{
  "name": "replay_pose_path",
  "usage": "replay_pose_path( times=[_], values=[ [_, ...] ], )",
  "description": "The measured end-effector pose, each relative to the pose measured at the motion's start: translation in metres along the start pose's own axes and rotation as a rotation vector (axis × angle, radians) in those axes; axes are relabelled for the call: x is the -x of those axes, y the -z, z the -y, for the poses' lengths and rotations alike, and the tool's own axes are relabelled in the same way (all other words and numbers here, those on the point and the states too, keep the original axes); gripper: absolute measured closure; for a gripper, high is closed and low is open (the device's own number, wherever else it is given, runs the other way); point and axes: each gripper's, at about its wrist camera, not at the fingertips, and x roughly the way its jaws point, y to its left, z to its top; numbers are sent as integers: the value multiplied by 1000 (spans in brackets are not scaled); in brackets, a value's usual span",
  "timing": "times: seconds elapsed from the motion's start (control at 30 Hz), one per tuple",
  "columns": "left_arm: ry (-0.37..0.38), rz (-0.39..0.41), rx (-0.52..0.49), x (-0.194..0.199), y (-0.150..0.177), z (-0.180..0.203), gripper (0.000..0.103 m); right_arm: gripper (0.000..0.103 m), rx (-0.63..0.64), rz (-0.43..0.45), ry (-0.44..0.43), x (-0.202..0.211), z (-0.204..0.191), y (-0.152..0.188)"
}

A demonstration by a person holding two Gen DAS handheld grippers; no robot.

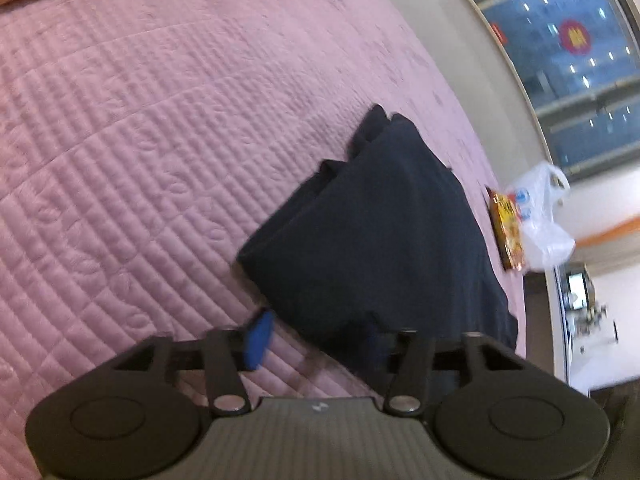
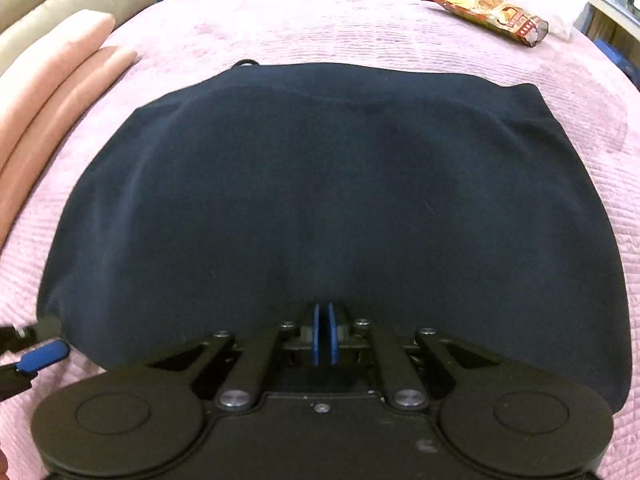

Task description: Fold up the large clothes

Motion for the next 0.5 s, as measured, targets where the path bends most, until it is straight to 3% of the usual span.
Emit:
replay_pose_path(
  times=[0.23, 0.5],
  values=[
    [111, 89, 121, -17, 1, -15, 45, 97, -8, 26, 21, -3, -2, 6],
    [167, 154, 154, -50, -20, 4, 45, 96, -4, 55, 32, 2, -4, 7]
  ],
)
